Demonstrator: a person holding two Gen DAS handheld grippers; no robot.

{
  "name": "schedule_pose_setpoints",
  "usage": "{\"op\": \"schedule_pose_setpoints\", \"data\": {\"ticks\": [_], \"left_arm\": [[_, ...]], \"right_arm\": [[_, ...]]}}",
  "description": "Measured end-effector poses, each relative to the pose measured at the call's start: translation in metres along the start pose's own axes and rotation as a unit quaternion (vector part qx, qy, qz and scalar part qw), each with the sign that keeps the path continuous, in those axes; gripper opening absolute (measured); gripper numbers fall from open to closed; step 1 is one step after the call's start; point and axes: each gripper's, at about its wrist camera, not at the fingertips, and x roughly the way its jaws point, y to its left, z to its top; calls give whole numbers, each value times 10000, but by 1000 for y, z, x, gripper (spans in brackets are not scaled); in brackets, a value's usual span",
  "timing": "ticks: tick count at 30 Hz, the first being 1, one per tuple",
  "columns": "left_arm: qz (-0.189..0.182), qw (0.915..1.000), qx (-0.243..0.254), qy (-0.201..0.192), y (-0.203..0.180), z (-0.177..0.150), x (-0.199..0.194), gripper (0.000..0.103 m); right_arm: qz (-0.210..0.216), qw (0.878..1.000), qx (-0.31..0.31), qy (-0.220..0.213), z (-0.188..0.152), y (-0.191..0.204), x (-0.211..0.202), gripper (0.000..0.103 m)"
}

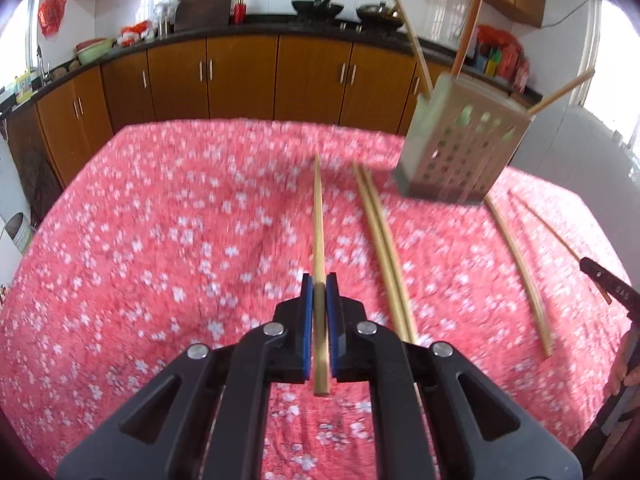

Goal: Organize utensils
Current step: 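Lift both held chopsticks and lower them upright into the beige holder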

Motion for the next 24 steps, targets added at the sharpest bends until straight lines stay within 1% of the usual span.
{"op": "schedule_pose_setpoints", "data": {"ticks": [5, 7, 11, 15, 21, 24], "left_arm": [[-15, 9997, 12, -264, -3, 12, -17, 8], [-41, 9992, -31, -399, -1, 18, -26, 8], [-91, 9966, -142, -803, 0, 39, -50, 8], [-102, 9927, -227, -1183, -2, 61, -72, 8], [-131, 9896, -176, -1421, -8, 82, -89, 8], [-276, 9880, -109, -1517, -15, 91, -99, 7]], "right_arm": [[-19, 9998, -118, -188, 8, 3, -10, 8], [16, 9991, -130, -411, 17, 4, -22, 8], [251, 9947, 20, -998, 45, 4, -53, 8], [441, 9898, 100, -1351, 66, 7, -73, 8], [688, 9846, 102, -1605, 87, 19, -86, 8], [871, 9807, 120, -1744, 95, 25, -94, 8]]}}
